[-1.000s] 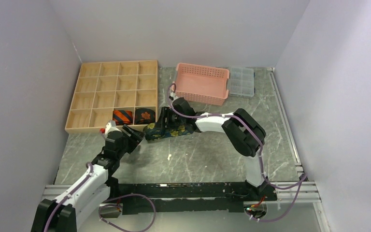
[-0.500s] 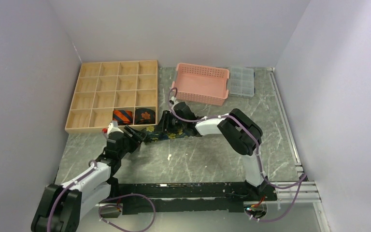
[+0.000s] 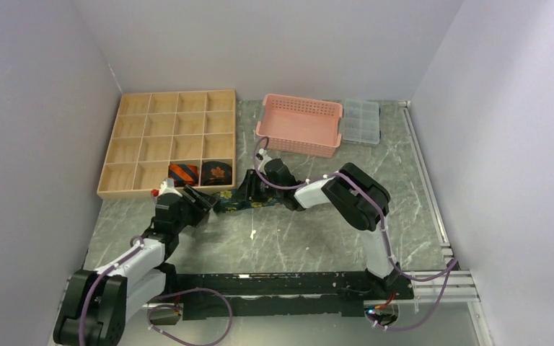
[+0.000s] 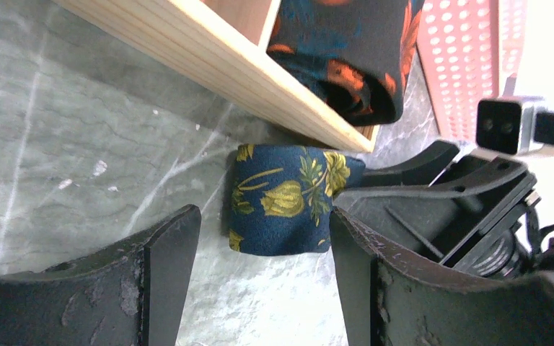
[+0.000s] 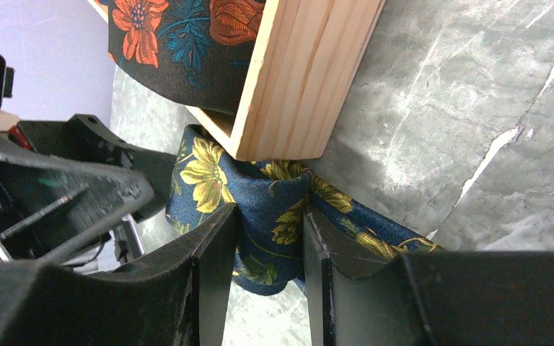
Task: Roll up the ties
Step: Roll the tie at the center of the board.
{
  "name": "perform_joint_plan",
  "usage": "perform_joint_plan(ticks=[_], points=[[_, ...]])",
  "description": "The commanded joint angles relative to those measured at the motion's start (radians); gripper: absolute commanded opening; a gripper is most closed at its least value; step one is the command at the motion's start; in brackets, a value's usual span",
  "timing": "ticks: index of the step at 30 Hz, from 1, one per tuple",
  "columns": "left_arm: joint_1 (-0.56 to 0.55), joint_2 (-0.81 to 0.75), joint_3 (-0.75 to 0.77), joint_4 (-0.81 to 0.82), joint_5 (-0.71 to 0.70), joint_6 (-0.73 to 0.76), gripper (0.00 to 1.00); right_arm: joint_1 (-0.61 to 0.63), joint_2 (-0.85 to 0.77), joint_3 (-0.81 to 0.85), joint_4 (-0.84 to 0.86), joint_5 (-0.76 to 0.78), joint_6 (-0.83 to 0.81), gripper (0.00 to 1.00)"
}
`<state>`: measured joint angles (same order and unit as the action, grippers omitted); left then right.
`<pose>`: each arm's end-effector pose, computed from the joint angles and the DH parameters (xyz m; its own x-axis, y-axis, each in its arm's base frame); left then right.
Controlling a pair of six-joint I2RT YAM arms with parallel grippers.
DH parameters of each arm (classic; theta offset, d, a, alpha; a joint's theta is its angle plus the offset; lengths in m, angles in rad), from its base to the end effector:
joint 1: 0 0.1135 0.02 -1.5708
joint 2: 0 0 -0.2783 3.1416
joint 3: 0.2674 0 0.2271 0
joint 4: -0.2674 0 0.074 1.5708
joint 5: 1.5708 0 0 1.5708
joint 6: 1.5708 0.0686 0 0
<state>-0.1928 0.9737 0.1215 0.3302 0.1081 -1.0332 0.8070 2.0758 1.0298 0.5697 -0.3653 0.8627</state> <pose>0.1715 -0.0410 0.1474 -0.4931 -0.7738 -0.3977 -0.2758 0.5725 -0.7721 0.2860 0.3340 0.1343 -0.8854 0.1012 -0.4536 -0.3406 0.5226 0.7816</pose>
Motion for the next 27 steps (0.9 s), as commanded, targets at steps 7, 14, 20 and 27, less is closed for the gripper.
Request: perform_joint_plan(ticks=[7, 14, 20, 27], points=[[0.177, 0.116, 0.108, 0.008, 0.380, 0.039, 0.68, 0.014, 0.037, -0.058, 0.018, 0.000, -0.060, 0.40], [0.176, 0.341, 0.112, 0.208, 0.521, 0.029, 0.68, 0.014, 0.038, -0.058, 0.024, -0.004, -0.060, 0.40], [0.170, 0.397, 0.115, 0.225, 0.500, 0.046, 0.66, 0.016, 0.036, -0.068, 0.032, -0.004, -0.059, 0.40], [0.163, 0.307, 0.137, 0.083, 0.424, 0.096, 0.64, 0.019, 0.039, -0.062, 0.033, -0.007, -0.059, 0.40]])
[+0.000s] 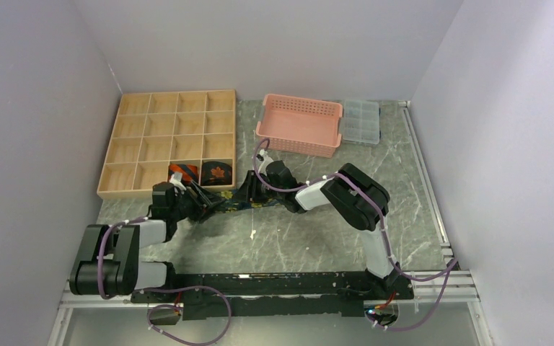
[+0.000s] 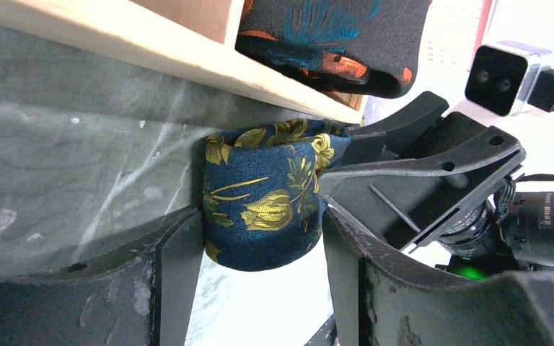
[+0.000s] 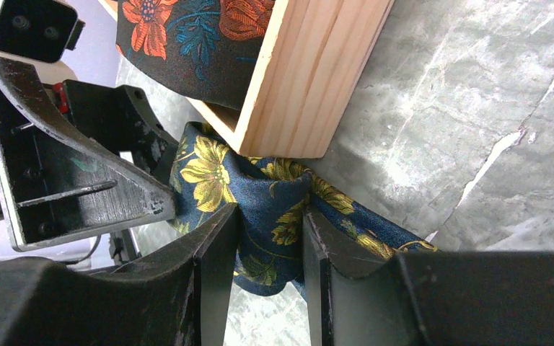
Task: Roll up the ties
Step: Roll the tie at the center of the board.
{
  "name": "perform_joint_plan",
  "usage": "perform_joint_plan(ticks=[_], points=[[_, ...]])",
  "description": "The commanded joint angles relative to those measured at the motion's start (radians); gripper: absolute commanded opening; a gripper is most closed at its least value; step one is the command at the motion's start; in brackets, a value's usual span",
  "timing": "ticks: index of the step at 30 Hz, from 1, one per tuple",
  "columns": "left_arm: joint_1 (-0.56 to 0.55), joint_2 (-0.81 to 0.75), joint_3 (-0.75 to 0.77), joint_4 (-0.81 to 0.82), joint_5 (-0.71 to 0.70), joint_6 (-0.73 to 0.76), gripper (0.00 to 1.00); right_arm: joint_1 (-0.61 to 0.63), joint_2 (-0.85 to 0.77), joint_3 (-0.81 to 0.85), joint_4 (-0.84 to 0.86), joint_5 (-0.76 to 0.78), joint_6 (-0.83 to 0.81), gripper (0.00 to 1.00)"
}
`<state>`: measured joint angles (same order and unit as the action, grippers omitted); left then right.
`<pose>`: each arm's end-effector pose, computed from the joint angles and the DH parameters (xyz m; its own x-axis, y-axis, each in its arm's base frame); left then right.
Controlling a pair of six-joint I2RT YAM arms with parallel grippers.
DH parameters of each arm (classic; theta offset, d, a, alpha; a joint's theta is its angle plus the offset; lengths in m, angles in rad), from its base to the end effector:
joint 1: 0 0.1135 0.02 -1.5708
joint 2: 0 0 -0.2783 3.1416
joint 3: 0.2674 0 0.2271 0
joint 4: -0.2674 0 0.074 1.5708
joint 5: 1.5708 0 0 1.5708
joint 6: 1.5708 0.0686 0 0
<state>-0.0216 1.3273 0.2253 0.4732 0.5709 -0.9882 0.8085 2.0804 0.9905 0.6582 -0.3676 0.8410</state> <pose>0.2111 -0.0416 0.1378 -0.7036 -0.6876 -0.1796 -0.2406 0.4683 -0.8502 0.2830 0.3321 0.1323 -0.8637 0.1026 -0.4935 -0.3849 0.4978 0.7772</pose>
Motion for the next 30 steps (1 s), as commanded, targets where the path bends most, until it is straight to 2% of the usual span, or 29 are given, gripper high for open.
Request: perform_joint_plan(ticks=[1, 5, 12, 22, 28, 30], points=[[-0.010, -0.050, 0.036, -0.071, -0.046, 0.053, 0.63, 0.019, 0.034, -0.022, -0.057, -0.003, -0.038, 0.40], [-0.011, -0.067, 0.032, -0.110, -0.089, 0.042, 0.65, 0.020, 0.031, -0.023, -0.061, 0.002, -0.044, 0.40], [-0.011, -0.205, 0.038, -0.268, -0.217, 0.061, 0.72, 0.019, 0.020, -0.029, -0.065, 0.009, -0.050, 0.40], [-0.036, -0.018, 0.036, -0.066, -0.087, 0.043, 0.65, 0.026, 0.023, -0.024, -0.065, 0.008, -0.052, 0.40], [-0.070, -0.004, 0.046, -0.037, -0.089, 0.043, 0.63, 0.025, 0.020, -0.024, -0.068, 0.010, -0.056, 0.40], [-0.080, -0.006, 0.050, -0.032, -0.083, 0.048, 0.57, 0.027, 0.021, -0.023, -0.066, 0.010, -0.054, 0.40]])
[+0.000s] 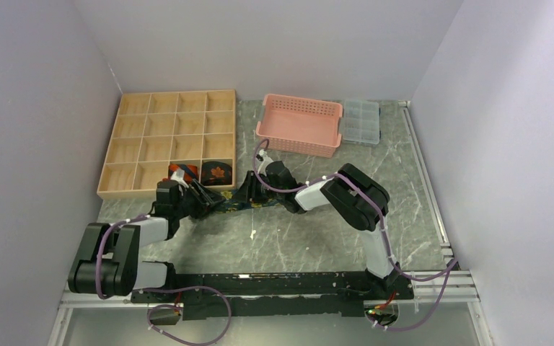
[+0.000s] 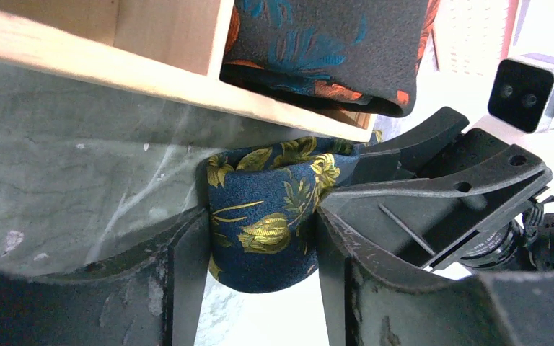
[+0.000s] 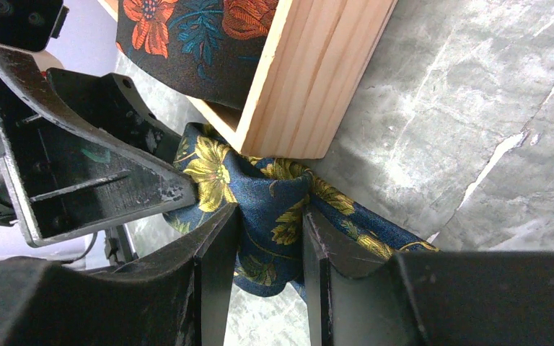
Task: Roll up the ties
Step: Roll the tie at the center of the board.
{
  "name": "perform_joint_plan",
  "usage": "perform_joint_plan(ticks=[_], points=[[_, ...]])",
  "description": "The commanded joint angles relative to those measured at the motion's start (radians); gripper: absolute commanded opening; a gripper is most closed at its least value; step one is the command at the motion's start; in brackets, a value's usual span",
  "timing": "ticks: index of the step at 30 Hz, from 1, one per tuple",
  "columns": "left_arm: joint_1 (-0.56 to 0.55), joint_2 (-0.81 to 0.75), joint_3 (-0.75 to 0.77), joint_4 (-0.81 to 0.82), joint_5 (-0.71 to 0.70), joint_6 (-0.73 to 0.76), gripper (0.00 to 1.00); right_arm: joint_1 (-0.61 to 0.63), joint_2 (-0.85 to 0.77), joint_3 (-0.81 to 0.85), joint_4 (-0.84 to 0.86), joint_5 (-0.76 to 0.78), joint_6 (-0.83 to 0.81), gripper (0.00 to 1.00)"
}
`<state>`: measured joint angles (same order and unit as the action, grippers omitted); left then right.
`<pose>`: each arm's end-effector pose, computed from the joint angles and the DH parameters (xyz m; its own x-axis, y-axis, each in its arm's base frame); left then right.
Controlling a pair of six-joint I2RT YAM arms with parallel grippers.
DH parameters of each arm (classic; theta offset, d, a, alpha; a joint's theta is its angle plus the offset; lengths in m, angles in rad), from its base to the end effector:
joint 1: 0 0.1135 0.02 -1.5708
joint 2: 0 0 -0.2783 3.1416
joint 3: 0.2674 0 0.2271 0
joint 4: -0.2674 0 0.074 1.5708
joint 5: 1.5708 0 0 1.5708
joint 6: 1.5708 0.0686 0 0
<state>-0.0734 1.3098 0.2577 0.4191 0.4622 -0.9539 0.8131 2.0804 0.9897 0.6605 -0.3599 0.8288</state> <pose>0.2152 -0.0465 0.1418 -0.6873 -0.6815 -0.2513 -0.2358 0.5365 -0.8103 0.2819 0.3331 0.1322 -0.8570 0.0980 -0.5059 -0.3968 0.5009 0.7692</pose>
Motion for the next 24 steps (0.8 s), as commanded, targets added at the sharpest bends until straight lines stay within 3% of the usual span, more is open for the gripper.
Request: perform_joint_plan(ticks=[1, 4, 8, 11, 13, 16, 24], points=[[-0.031, 0.009, 0.020, 0.020, 0.026, 0.016, 0.51, 0.023, 0.021, -0.022, -0.068, 0.002, -0.041, 0.40], [-0.038, -0.008, 0.021, 0.006, 0.019, 0.027, 0.35, 0.023, 0.018, -0.022, -0.067, 0.002, -0.040, 0.40], [-0.044, -0.042, 0.026, -0.035, 0.009, 0.040, 0.21, 0.025, 0.007, -0.027, -0.070, 0.005, -0.041, 0.40], [-0.053, -0.083, 0.048, -0.119, -0.013, 0.066, 0.05, 0.023, -0.027, -0.040, -0.087, 0.021, -0.030, 0.49], [-0.061, -0.118, 0.072, -0.208, -0.056, 0.093, 0.03, 0.023, -0.066, -0.045, -0.132, 0.054, -0.027, 0.64], [-0.084, -0.165, 0.128, -0.388, -0.144, 0.132, 0.03, 0.016, -0.134, -0.061, -0.194, 0.105, -0.023, 0.74], [-0.183, -0.154, 0.314, -0.757, -0.416, 0.200, 0.03, 0.006, -0.342, -0.133, -0.336, 0.220, -0.032, 0.82]])
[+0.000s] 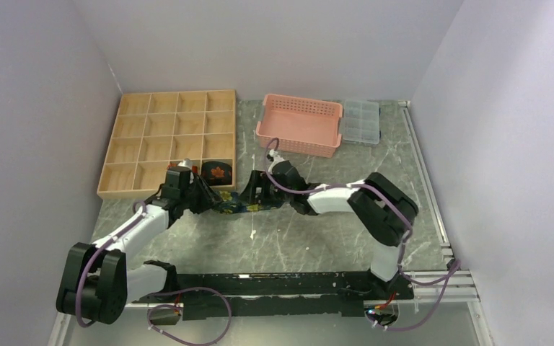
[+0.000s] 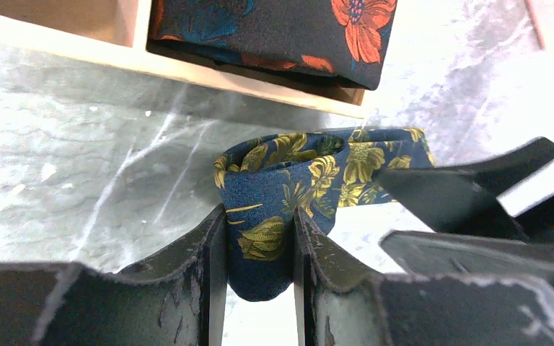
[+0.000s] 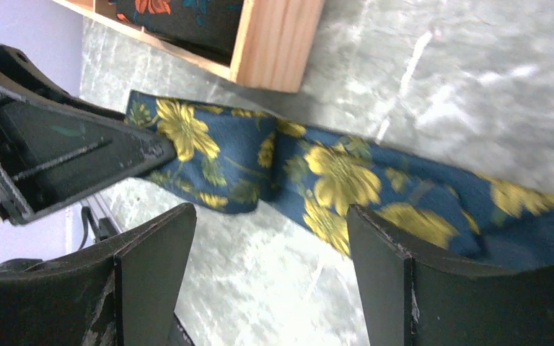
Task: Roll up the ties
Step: Roll the tie at the center of the board.
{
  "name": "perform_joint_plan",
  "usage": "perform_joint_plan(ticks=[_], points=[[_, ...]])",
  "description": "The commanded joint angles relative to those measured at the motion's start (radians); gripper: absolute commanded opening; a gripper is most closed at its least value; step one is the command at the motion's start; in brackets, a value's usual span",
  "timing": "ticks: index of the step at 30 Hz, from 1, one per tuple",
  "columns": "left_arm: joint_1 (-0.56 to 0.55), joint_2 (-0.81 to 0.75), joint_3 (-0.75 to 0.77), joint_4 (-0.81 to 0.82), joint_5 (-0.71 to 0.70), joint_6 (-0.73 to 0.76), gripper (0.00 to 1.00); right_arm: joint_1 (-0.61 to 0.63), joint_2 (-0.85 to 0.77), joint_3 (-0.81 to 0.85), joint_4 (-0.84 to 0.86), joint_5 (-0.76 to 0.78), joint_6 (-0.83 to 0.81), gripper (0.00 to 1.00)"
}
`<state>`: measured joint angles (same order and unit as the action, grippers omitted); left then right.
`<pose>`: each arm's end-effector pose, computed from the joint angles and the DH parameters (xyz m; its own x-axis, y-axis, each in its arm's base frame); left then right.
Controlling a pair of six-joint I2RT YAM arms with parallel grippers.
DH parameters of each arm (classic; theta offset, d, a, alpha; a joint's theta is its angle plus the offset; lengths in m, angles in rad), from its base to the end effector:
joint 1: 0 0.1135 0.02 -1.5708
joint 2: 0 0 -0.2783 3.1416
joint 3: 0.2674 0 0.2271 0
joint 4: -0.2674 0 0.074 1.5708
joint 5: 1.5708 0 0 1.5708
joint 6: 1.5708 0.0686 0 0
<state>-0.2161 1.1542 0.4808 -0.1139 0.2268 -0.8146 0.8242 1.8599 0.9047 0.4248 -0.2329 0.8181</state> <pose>0.2071 -0.0613 0.1785 -0.7396 -0.5633 -0.3684 -0.2536 0.7402 -0.6227 0.2575 0.3016 0.1649 -0.8548 0.1218 -0.5045 -0.3299 0.6228 0.7094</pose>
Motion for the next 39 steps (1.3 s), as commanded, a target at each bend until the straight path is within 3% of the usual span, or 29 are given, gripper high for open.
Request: perform_joint_plan(ticks=[1, 12, 21, 26, 32, 39], points=[[-0.054, 0.007, 0.110, -0.260, -0.214, 0.066, 0.03, -0.006, -0.150, -0.069, -0.103, 0.109, -0.023, 0.82], [-0.206, 0.058, 0.279, -0.567, -0.561, 0.049, 0.03, -0.007, -0.480, -0.321, -0.164, 0.270, -0.081, 0.82], [-0.384, 0.263, 0.500, -0.868, -0.845, -0.091, 0.03, -0.031, -0.646, -0.477, -0.196, 0.345, -0.074, 0.82], [-0.494, 0.430, 0.607, -1.021, -0.941, -0.204, 0.03, -0.055, -0.735, -0.514, -0.235, 0.368, -0.082, 0.82], [-0.552, 0.637, 0.751, -1.193, -0.999, -0.336, 0.03, -0.082, -0.841, -0.556, -0.282, 0.381, -0.088, 0.82], [-0.635, 0.782, 0.926, -1.336, -1.070, -0.395, 0.03, -0.095, -0.906, -0.605, -0.301, 0.390, -0.082, 0.82]])
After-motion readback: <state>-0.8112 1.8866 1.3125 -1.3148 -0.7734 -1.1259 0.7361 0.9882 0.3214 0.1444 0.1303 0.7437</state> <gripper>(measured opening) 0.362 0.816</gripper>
